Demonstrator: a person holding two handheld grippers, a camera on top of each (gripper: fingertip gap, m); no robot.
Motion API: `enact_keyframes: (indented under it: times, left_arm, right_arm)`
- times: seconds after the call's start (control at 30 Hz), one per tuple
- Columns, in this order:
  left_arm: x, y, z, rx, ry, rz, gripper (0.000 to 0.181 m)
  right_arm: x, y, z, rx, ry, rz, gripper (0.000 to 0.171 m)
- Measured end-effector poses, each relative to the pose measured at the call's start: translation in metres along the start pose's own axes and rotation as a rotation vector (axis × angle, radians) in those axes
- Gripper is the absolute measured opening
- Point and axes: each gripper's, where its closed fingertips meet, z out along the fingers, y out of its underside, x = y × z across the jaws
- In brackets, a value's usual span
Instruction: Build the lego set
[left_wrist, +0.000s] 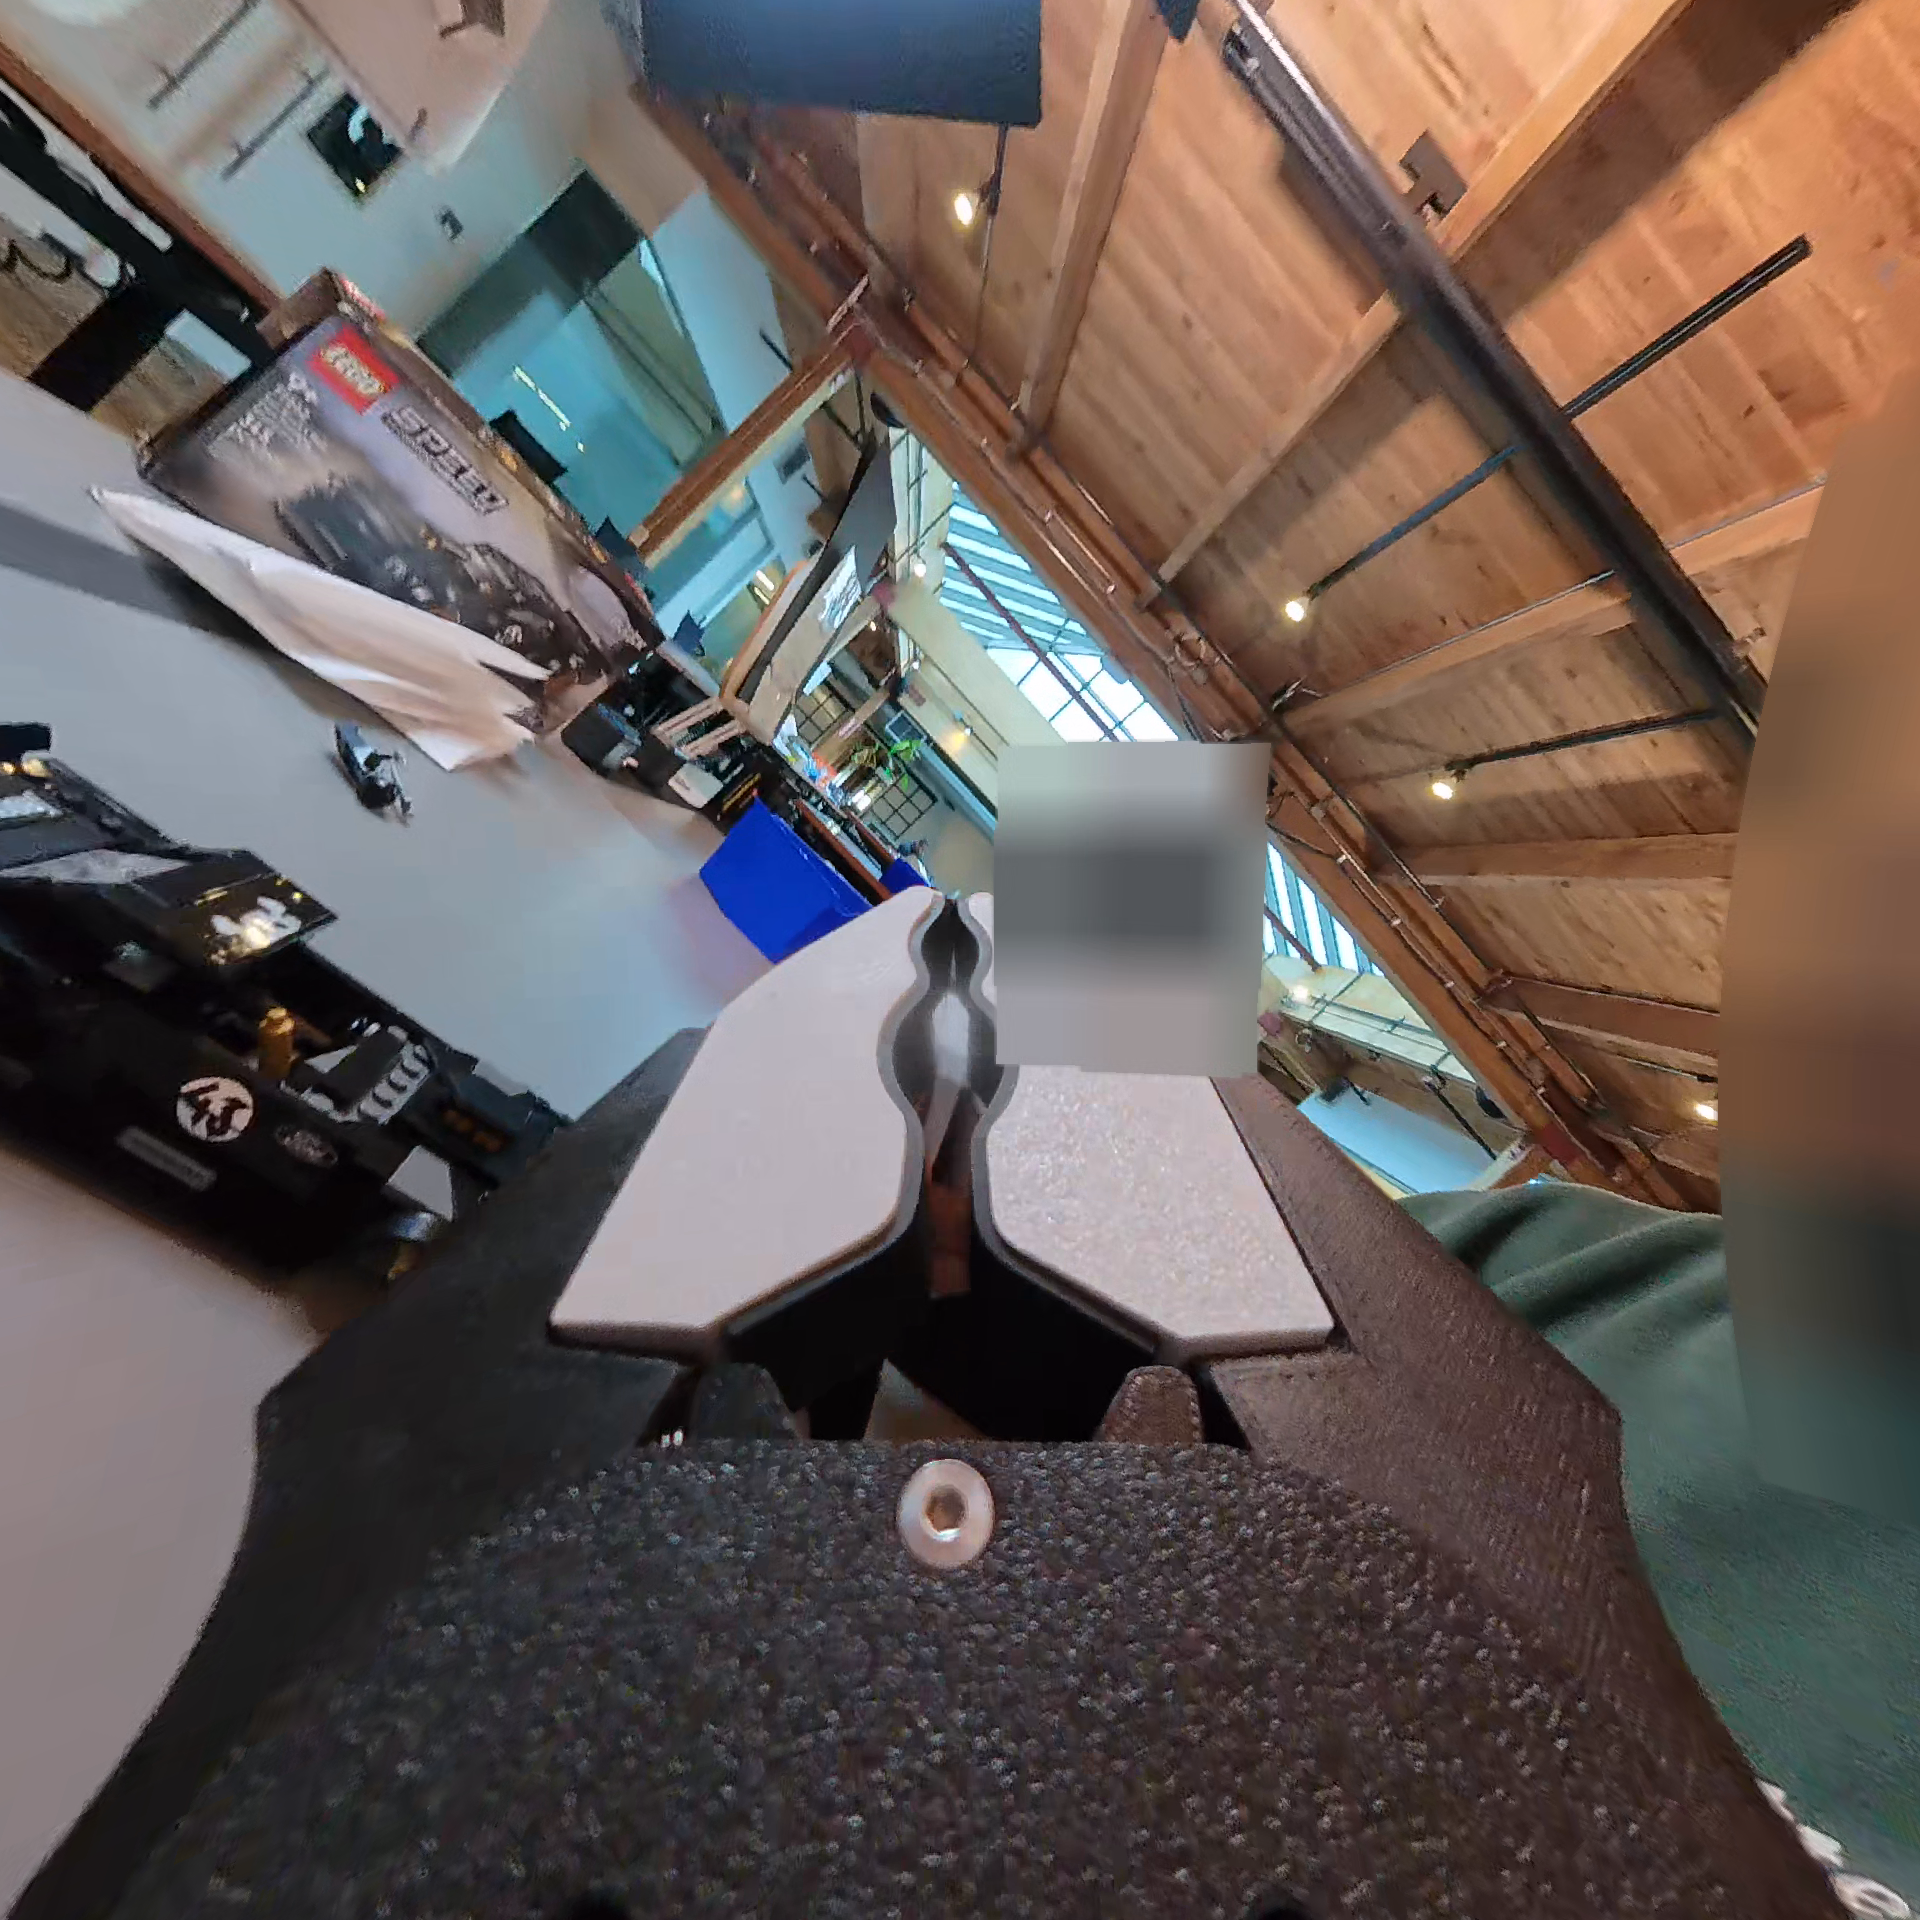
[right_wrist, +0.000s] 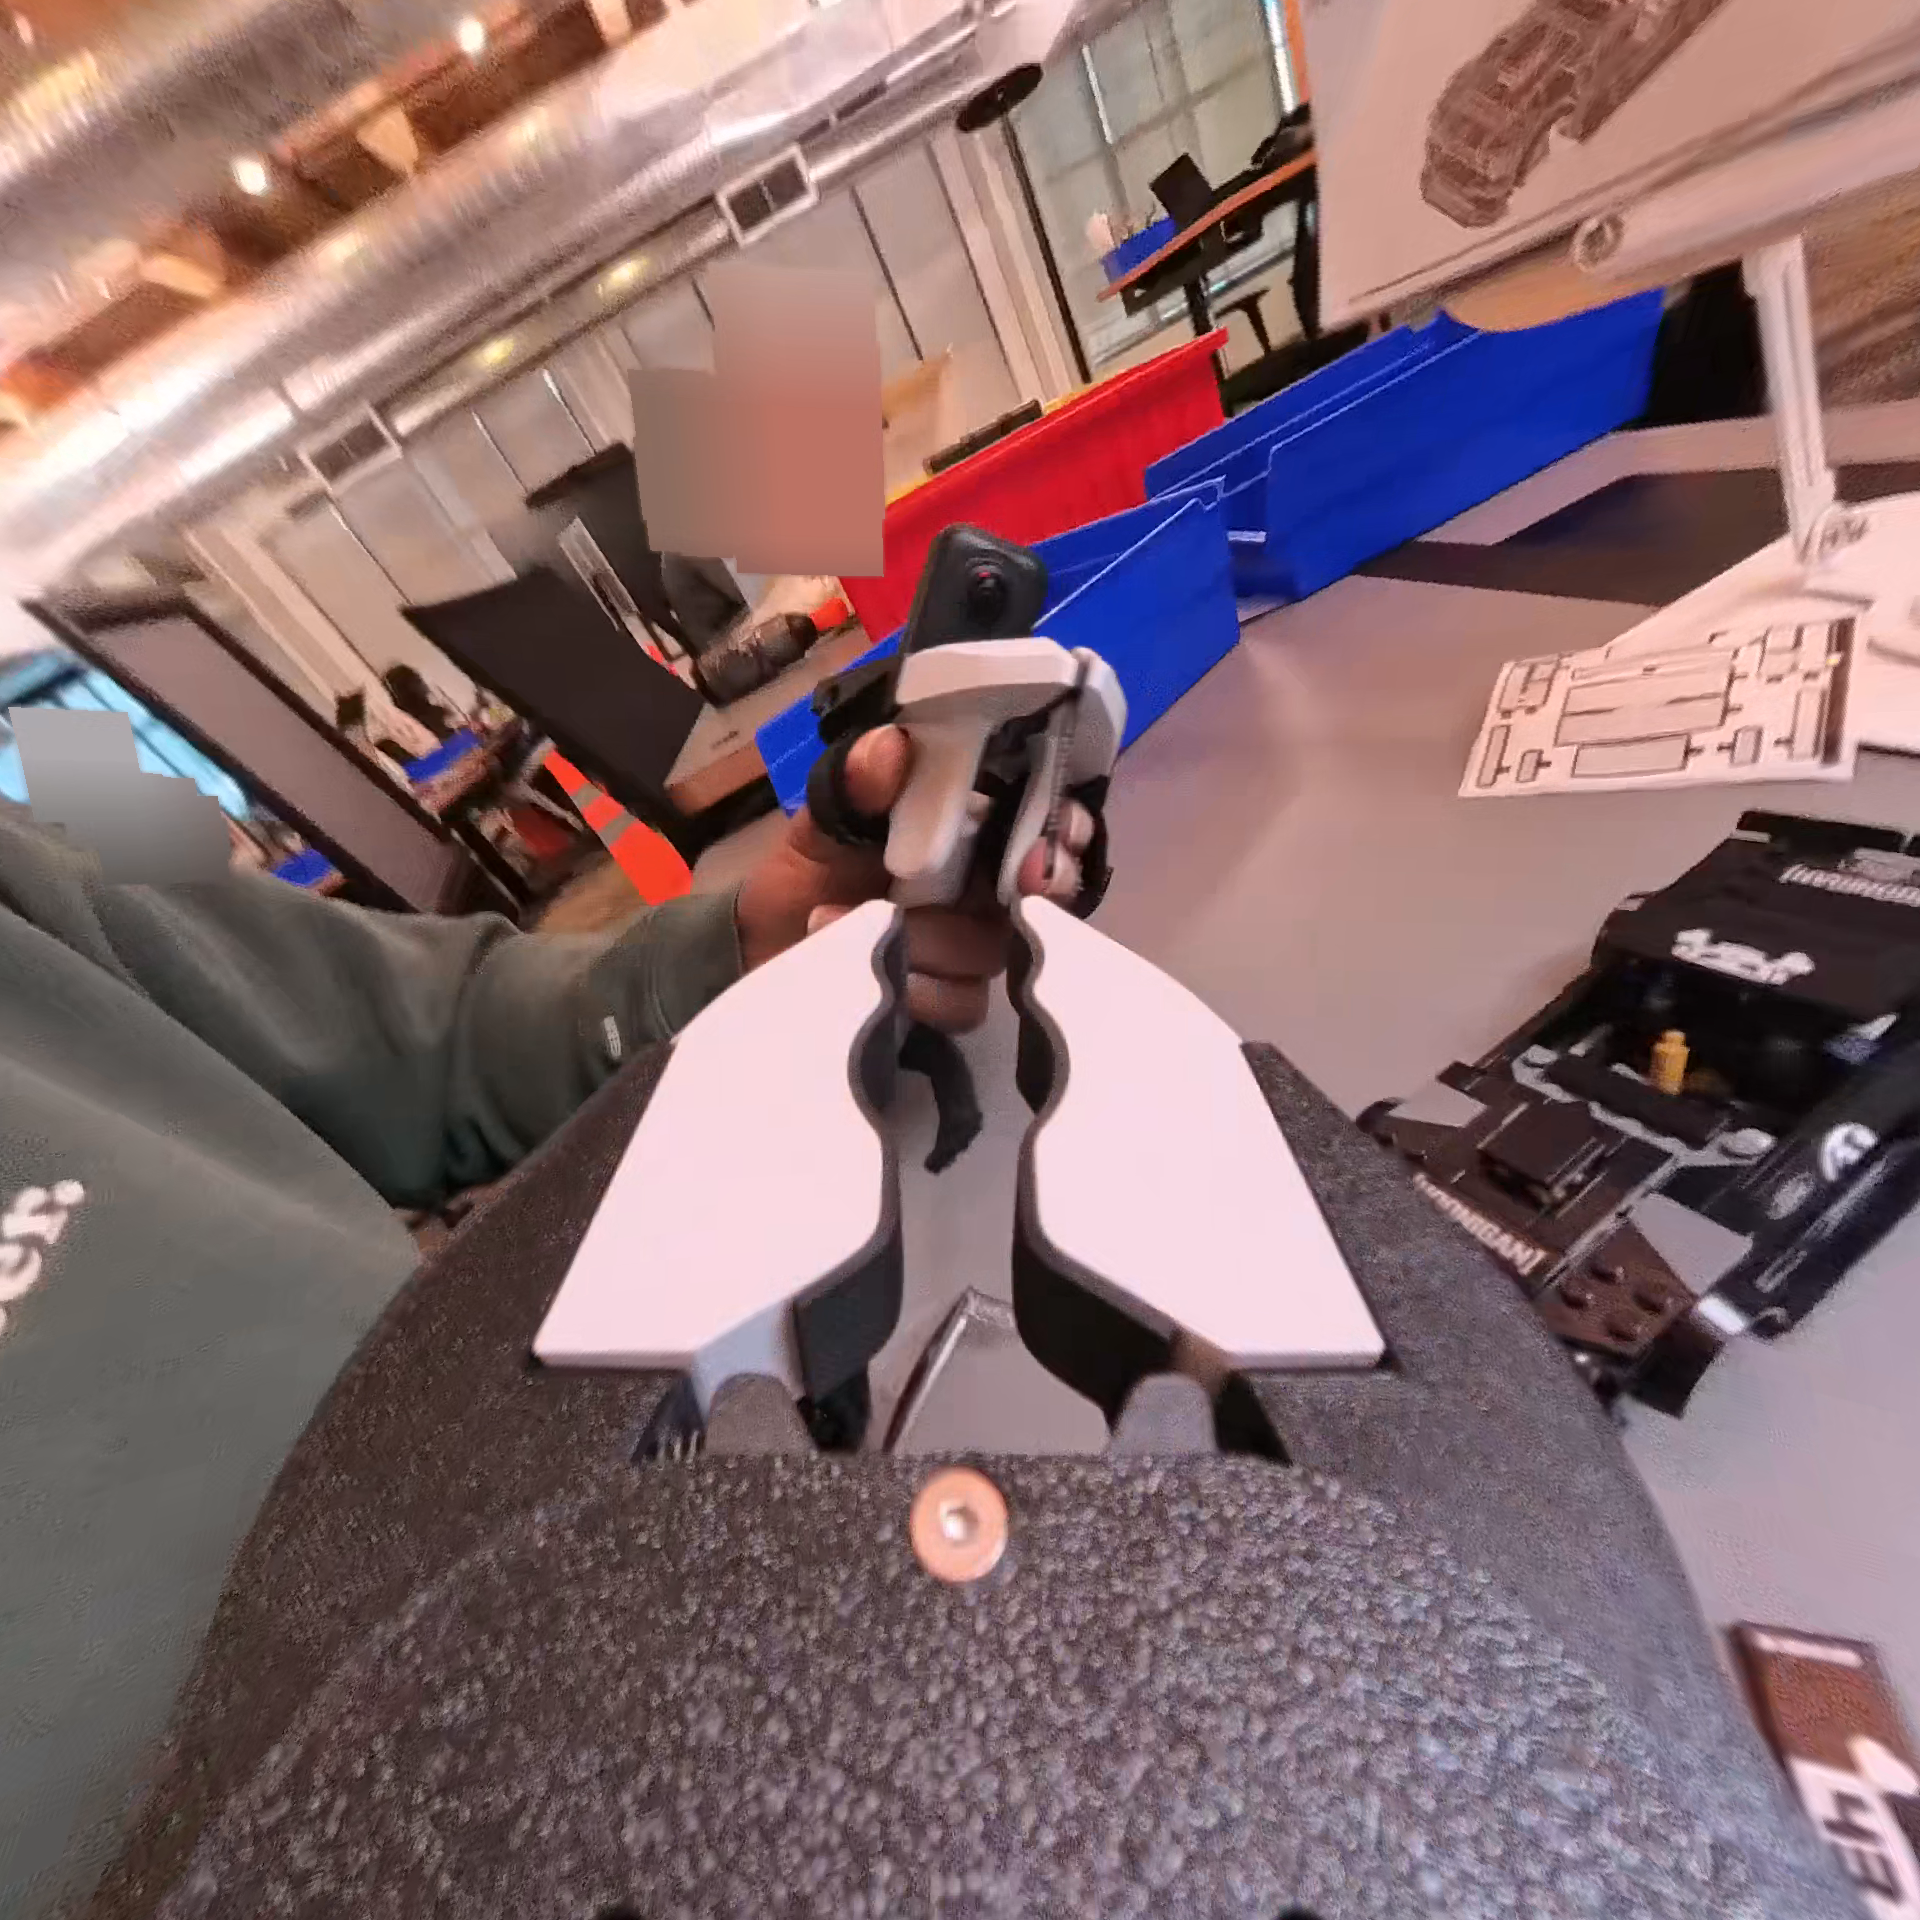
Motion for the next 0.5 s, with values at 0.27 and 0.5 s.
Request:
enact_keyframes:
  times: [0.27,0.5]
  left_arm:
    - [0.014,0.008,0.008,0.020,0.043,0.042,0.000]
    - [0.016,0.010,0.008,0.009,0.050,0.045,0.000]
  right_arm:
    - [0.003,0.003,0.006,0.029,-0.011,0.074,0.011]
    - [0.008,-0.002,0.003,0.062,0.010,0.084,0.008]
